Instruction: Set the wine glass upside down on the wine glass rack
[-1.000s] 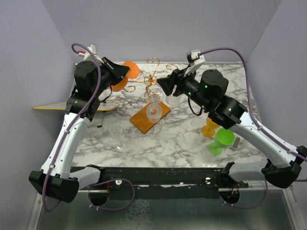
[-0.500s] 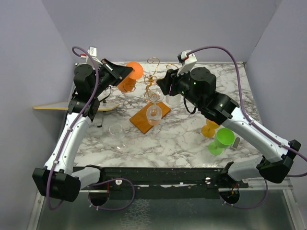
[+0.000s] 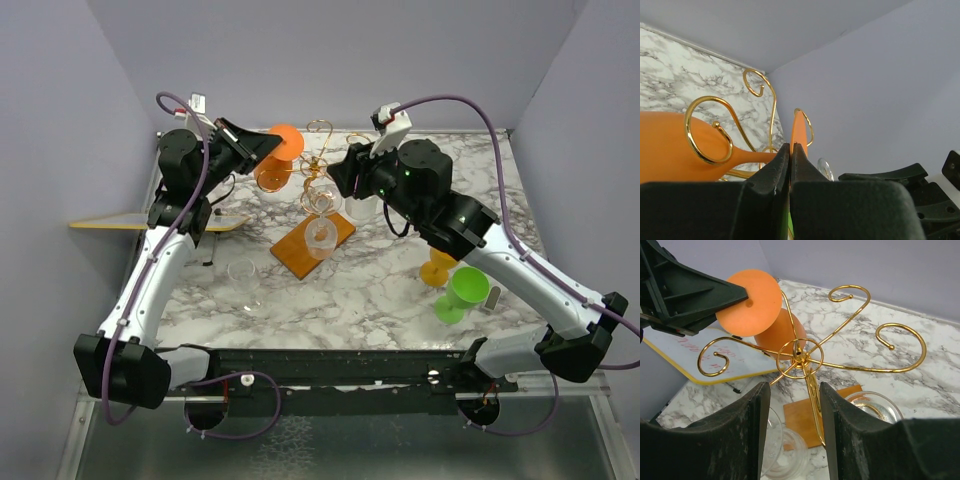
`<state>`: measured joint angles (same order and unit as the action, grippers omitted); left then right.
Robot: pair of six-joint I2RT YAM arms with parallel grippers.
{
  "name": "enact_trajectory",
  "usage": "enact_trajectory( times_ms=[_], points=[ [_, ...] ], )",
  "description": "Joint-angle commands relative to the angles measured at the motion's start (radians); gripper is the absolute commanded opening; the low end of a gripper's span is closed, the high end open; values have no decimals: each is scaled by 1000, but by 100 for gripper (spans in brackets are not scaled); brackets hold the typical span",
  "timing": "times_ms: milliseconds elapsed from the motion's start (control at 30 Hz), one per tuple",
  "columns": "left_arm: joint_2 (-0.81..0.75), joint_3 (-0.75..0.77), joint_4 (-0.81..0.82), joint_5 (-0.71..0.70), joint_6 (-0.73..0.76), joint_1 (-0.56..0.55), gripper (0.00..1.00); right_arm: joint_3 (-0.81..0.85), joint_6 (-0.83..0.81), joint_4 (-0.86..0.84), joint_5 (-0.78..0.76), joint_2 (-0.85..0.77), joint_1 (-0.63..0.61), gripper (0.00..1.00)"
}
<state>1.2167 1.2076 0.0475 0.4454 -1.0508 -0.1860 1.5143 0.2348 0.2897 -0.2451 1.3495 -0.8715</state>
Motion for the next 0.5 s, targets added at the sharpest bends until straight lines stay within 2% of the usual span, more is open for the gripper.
enact_trajectory(
  times_ms=[0, 233, 467],
  points=[
    [21, 17, 66, -28, 17, 14, 0, 15, -8, 1, -6, -25, -4, 48],
    [44, 74, 23, -113, 107, 28, 0, -13, -13, -44, 24, -48, -4, 48],
    [52, 83, 4, -133, 123, 52, 0, -32, -11, -60, 40, -70, -4, 48]
  ],
)
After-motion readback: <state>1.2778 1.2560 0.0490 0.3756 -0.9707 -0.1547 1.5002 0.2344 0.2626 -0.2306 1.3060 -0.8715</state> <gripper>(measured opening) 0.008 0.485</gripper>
